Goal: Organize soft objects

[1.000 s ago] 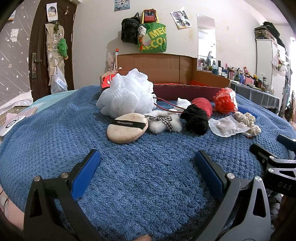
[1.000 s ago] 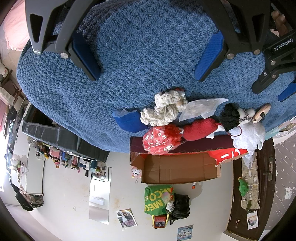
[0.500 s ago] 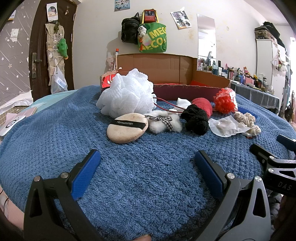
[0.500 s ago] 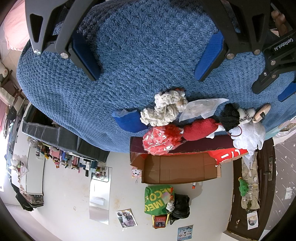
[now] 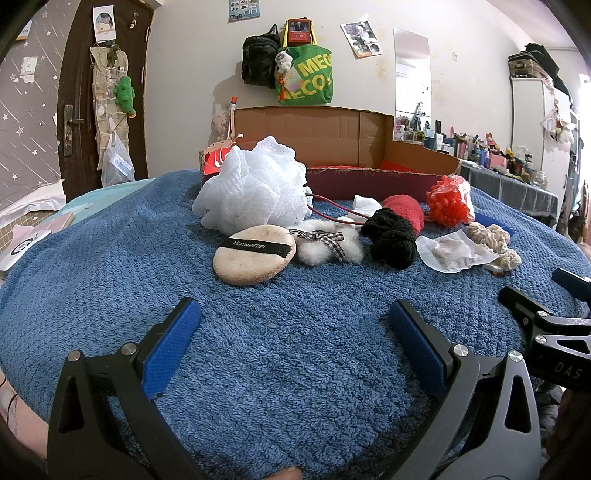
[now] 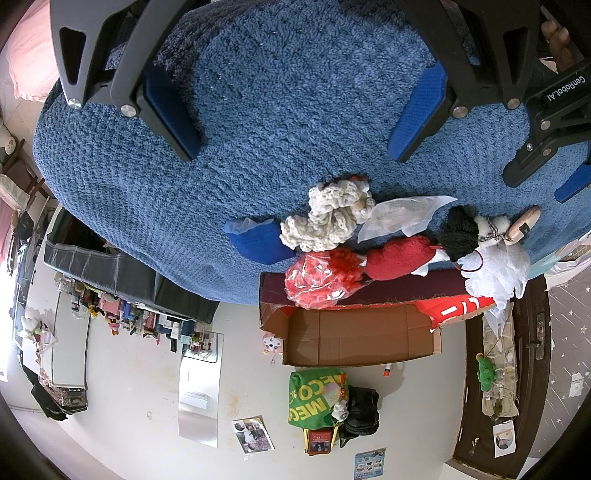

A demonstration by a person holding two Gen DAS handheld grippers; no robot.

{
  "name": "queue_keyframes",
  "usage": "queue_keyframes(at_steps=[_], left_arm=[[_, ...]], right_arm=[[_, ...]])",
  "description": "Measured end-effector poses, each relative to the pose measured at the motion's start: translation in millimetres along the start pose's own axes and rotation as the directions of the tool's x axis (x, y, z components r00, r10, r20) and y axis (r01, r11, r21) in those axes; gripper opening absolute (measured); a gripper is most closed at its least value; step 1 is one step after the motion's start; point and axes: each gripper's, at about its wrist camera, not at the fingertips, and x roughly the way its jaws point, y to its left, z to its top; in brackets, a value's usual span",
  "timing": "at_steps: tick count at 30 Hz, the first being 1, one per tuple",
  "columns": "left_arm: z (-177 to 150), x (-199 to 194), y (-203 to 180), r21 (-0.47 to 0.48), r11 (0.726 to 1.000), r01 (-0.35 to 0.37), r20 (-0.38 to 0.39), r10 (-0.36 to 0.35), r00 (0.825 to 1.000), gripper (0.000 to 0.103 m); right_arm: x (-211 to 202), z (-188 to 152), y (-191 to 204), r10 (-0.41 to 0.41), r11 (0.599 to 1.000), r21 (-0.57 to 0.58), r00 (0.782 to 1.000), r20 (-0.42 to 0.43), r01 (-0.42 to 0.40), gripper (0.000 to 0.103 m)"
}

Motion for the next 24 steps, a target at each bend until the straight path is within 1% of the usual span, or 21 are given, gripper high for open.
queue_keyframes(at_steps=[21,24], left_arm=[[0.6,-0.4,0.0,0.006,1.000,-0.005,0.003,0.005,1.000,0.103],[3.4,-5.2,-0.2,0.014,1.000,-0.008,0.006,0.008,1.000,0.103]], right_arm=[[0.1,0.4,-0.4,0.000,1.000,0.000,1.000,-0.001,0.000,0.103],[0.1,0.7,-0.7,0.002,1.000,0.002,1.000,-0.001,-0.002,0.103]])
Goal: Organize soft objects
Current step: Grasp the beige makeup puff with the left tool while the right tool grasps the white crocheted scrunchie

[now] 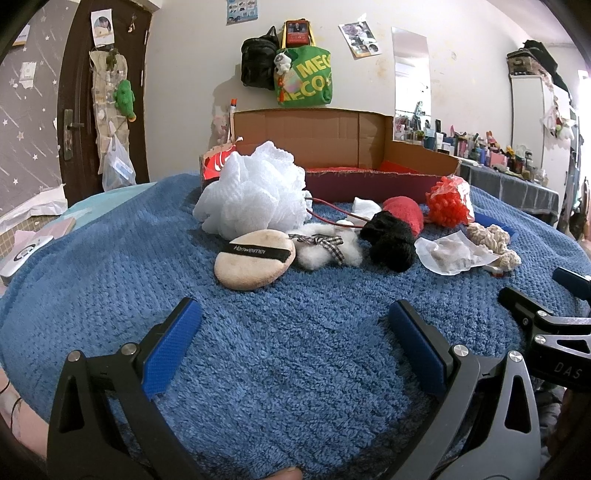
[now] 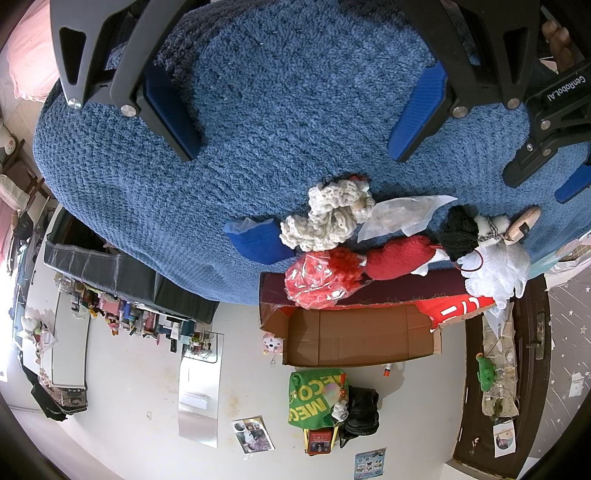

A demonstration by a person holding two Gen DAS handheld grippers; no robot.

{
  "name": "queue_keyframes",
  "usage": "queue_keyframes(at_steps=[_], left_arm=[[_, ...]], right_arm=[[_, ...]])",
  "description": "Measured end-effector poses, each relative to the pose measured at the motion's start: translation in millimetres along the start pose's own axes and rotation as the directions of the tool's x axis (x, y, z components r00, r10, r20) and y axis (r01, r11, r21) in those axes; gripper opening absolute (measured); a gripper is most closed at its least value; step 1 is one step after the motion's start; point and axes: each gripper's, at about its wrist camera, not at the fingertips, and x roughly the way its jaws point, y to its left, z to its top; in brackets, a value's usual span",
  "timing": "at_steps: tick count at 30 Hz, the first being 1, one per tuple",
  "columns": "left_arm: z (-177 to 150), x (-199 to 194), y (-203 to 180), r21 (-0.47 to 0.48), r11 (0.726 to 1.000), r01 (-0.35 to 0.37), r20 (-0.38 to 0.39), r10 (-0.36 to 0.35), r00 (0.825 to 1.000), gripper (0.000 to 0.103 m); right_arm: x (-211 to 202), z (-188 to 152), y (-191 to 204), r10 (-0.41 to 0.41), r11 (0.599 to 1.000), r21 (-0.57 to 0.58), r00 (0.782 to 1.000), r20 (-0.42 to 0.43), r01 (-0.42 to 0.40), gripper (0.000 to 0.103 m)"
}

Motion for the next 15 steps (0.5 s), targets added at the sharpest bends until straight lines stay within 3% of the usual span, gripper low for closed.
queue_keyframes(at_steps=[15], left_arm=[[24,5,4,-0.014,1.000,0.019,-0.019,-0.019,1.000,0.103]], right_arm=[[-1,21,-4,0.027,0.999,0.025,1.000,0.002,-0.027,0.103]])
